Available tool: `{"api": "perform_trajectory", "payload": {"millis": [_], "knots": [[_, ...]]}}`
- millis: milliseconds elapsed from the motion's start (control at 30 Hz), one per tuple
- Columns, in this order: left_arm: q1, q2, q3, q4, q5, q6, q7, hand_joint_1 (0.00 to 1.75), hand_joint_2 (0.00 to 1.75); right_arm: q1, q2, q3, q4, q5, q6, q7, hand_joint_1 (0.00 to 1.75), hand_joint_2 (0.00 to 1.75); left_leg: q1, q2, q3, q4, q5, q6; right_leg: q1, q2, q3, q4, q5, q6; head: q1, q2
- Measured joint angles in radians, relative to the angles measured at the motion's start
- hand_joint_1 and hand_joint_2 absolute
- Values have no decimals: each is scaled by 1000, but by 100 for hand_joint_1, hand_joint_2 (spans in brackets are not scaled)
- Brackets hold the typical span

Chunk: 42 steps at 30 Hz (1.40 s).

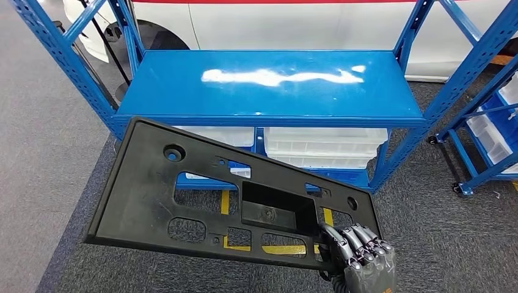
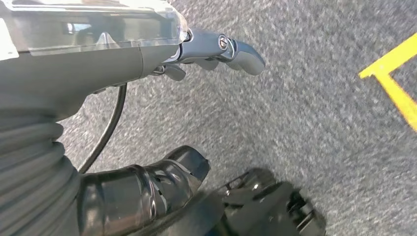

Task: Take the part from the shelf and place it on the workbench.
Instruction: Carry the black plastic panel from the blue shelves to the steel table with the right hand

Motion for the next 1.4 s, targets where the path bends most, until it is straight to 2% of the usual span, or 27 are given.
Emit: {"api": "perform_trajectory", "payload": {"millis": [67,133,167,233,267,300,333,367,433,467,500,600,633,700,767,800,833,867,967,1033,1100,1167,1233,1300,1333,1367,1400], "knots": [[1,1,0,0,0,0,0,0,175,0,7,-5,0,-9,0,-7,175,175,0,0,-3,-9,6,7,0,0,-5,-1,8,13,0,0],[2,1,1,0,0,0,0,0,175,1,13,-12,-1,-18,0,-13,175,175,4,3,-8,-20,21,19,-1,2,-13,16,-12,24,1,0],[2,1,1,0,0,0,0,0,175,1,15,-16,-1,-21,0,-15,175,175,7,5,-12,-25,30,26,-1,3,-28,52,-41,29,1,0],[0,1,1,0,0,0,-1,0,175,2,16,-21,0,-24,0,-16,175,175,6,7,-27,-24,40,34,-4,4,-75,176,-120,36,1,0],[1,1,1,0,0,0,-1,0,175,3,16,-24,0,-25,0,-17,175,175,6,7,-35,-21,44,35,-6,4,-97,239,-149,40,1,0],[1,1,1,0,0,0,-1,0,175,4,16,-27,0,-25,0,-17,175,175,6,8,-43,-18,47,34,-8,4,-105,274,-160,43,1,0],[2,1,1,0,0,0,-1,0,175,4,16,-29,0,-25,0,-18,175,175,6,8,-50,-14,49,32,-11,4,-94,270,-151,46,1,0],[2,0,1,0,0,0,-1,0,175,4,16,-31,0,-26,0,-18,175,175,7,7,-56,-9,51,30,-14,4,-64,229,-127,47,1,0],[1,0,1,0,0,0,-1,0,175,4,17,-35,0,-33,0,-24,175,175,6,6,-66,5,52,24,-18,3,19,88,-76,47,1,0],[1,0,1,0,0,0,-1,0,175,4,19,-36,-1,-40,0,-30,175,175,4,6,-71,12,52,20,-17,4,45,38,-63,43,1,0],[0,0,1,0,0,0,-1,0,175,5,22,-38,-1,-49,0,-37,175,175,3,5,-77,17,53,13,-16,5,56,9,-58,38,1,0],[0,0,1,0,0,0,-3,0,175,9,33,-44,-2,-80,0,-57,175,175,5,5,-86,21,59,-6,-12,6,47,4,-51,18,0,0],[0,0,2,0,0,1,-3,0,175,10,38,-47,-3,-94,0,-64,175,175,7,5,-92,31,48,-11,-13,5,45,1,-46,9,0,0],[1,0,2,0,0,2,-5,0,175,13,45,-51,-3,-129,0,-78,175,175,10,3,-123,106,-10,-19,-15,2,37,-4,-35,-6,-1,0],[2,0,2,0,0,2,-7,0,175,17,47,-55,-3,-162,0,-92,175,175,11,3,-170,233,-83,-25,-14,0,25,-3,-26,-11,-2,0],[2,0,2,0,0,3,-10,0,175,19,48,-57,-4,-177,0,-100,175,175,11,3,-183,278,-100,-27,-13,0,19,-3,-22,-12,-2,0],[2,-1,2,0,0,3,-12,0,175,22,48,-60,-4,-190,0,-109,175,175,11,3,-180,290,-99,-27,-12,0,15,-2,-19,-11,-2,0],[2,-1,2,0,0,4,-14,0,175,25,50,-62,-6,-202,0,-119,175,175,11,3,-157,262,-80,-25,-12,0,12,-1,-16,-10,-2,0],[2,0,2,0,0,7,-18,0,175,33,58,-67,-14,-222,0,-138,175,175,8,-2,-40,67,-9,-13,-10,3,7,1,-10,-2,-1,0],[2,1,2,0,0,7,-18,0,175,34,63,-70,-17,-227,0,-141,175,175,4,-8,-8,2,0,-5,-9,5,2,3,-4,9,-1,0],[4,1,2,0,0,8,-18,0,175,36,64,-72,-19,-232,0,-141,175,175,1,-6,-12,0,6,1,-9,7,-1,1,3,23,-1,0],[5,1,3,0,0,8,-18,0,175,39,64,-74,-20,-239,0,-139,175,175,5,3,-15,-6,17,16,-10,9,-7,13,-8,33,-1,0],[4,1,3,0,0,8,-18,0,175,41,64,-76,-20,-250,0,-138,175,175,7,14,-23,-12,26,30,-11,9,-40,90,-65,38,0,0],[5,0,3,0,0,8,-17,0,175,44,64,-80,-20,-264,0,-140,175,175,4,27,-33,-9,30,36,-11,8,-93,220,-134,40,0,0],[5,0,4,0,0,8,-17,0,175,47,65,-83,-19,-271,0,-142,175,175,2,35,-36,-8,31,37,-11,8,-109,264,-149,41,0,0],[6,0,4,0,0,8,-17,0,175,49,65,-86,-19,-276,0,-144,175,175,1,42,-39,-6,31,37,-11,7,-107,272,-144,41,0,0],[6,0,5,0,0,8,-16,0,175,50,65,-88,-20,-280,0,-146,175,175,0,50,-40,-4,31,37,-10,4,-84,239,-122,39,0,0]]}}
